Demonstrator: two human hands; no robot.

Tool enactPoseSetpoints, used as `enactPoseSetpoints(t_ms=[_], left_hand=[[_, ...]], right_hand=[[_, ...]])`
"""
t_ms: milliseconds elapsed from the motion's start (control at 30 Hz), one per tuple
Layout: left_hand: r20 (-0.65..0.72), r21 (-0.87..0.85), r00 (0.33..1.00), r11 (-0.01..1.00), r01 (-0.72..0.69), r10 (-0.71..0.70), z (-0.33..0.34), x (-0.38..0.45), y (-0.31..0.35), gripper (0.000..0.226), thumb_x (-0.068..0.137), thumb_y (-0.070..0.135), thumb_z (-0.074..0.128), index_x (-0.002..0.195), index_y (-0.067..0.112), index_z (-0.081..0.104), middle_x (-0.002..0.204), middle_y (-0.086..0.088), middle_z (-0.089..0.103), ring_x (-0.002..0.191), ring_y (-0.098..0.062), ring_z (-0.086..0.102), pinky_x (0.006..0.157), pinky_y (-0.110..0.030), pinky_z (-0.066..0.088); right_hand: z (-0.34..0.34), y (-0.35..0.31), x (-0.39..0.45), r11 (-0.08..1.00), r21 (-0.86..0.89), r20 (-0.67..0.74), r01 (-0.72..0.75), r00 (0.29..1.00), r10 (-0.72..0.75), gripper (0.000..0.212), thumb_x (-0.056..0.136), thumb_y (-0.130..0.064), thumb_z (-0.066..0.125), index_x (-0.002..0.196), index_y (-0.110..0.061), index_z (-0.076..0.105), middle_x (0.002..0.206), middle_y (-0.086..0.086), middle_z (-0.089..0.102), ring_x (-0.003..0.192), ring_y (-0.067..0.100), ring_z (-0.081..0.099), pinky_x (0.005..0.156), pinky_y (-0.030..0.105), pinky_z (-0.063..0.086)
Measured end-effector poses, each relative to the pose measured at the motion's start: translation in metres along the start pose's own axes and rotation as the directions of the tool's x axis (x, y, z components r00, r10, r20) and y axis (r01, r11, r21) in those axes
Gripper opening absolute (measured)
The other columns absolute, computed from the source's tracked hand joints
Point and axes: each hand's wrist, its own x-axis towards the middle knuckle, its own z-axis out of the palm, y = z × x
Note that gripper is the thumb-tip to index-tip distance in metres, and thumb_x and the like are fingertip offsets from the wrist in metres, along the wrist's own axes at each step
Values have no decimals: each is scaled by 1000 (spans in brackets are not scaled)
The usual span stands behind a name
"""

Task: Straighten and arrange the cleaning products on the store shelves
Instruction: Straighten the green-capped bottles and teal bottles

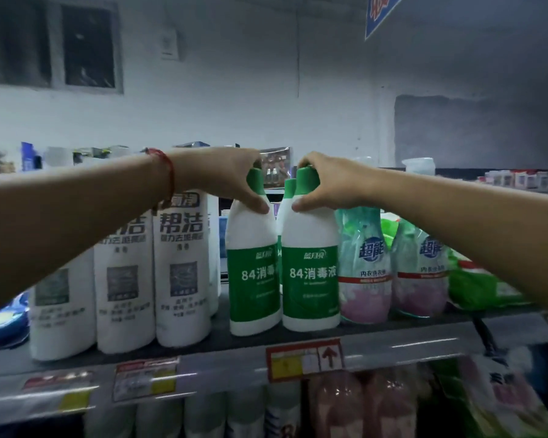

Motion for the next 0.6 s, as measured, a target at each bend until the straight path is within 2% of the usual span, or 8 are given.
enactPoseSetpoints(t_ms=[67, 200, 333, 400, 467, 533, 600], left_hand=[[38, -37, 999, 999, 16, -15, -8, 0, -3, 70, 77, 47, 84, 131, 22, 48, 105, 8, 62, 88, -5, 58, 65, -21, 44], [94, -10, 992, 997, 81, -80, -12, 1, 1, 70, 78, 43, 84, 133, 26, 45, 108, 5, 64, 90, -13, 65, 67, -25, 51], [161, -18, 981, 994, 111, -106, -17, 4, 5, 66, 78, 34, 86, 129, 29, 44, 115, -3, 65, 100, -26, 68, 85, -39, 59], [193, -50, 975, 991, 126, -114, -17, 4, 6, 67, 78, 30, 87, 129, 29, 44, 120, -5, 62, 104, -27, 67, 91, -44, 59], [197, -88, 972, 986, 145, -125, -15, 5, 7, 66, 79, 25, 86, 129, 30, 43, 122, -4, 60, 100, -21, 65, 81, -34, 58], [192, -106, 972, 981, 161, -139, -13, 5, 11, 65, 81, 23, 84, 129, 32, 41, 118, -1, 60, 91, -15, 63, 69, -22, 50], [183, -111, 971, 978, 176, -154, -8, 3, 16, 71, 82, 31, 84, 135, 30, 37, 111, 5, 58, 86, -10, 61, 66, -18, 46]], right_hand=[[-3, 2, 3, 997, 78, 16, 1, 1000, -3, 63, 82, -36, 81, 130, -20, 43, 115, 4, 58, 97, 23, 64, 70, 33, 59], [-6, 7, 5, 985, 172, 78, 11, 997, -25, 67, 83, -32, 81, 135, -19, 41, 118, 5, 57, 101, 25, 64, 80, 43, 63], [-7, 15, 5, 979, 197, 76, 50, 995, -66, 67, 83, -36, 80, 136, -21, 41, 118, 3, 57, 103, 24, 61, 81, 40, 61], [-5, 17, 3, 981, 176, 61, 82, 994, -94, 67, 85, -37, 78, 138, -21, 41, 118, 2, 57, 105, 23, 60, 87, 41, 58], [-4, 19, 2, 985, 129, 49, 113, 992, -120, 68, 87, -39, 76, 141, -21, 39, 118, 0, 56, 108, 23, 58, 94, 42, 54], [-3, 20, 0, 984, 134, 47, 121, 991, -128, 68, 88, -39, 74, 142, -20, 38, 118, 0, 55, 108, 23, 58, 95, 41, 53], [-2, 20, 0, 983, 126, 48, 131, 989, -138, 68, 89, -40, 73, 142, -20, 37, 120, 1, 57, 107, 23, 59, 94, 40, 53]])
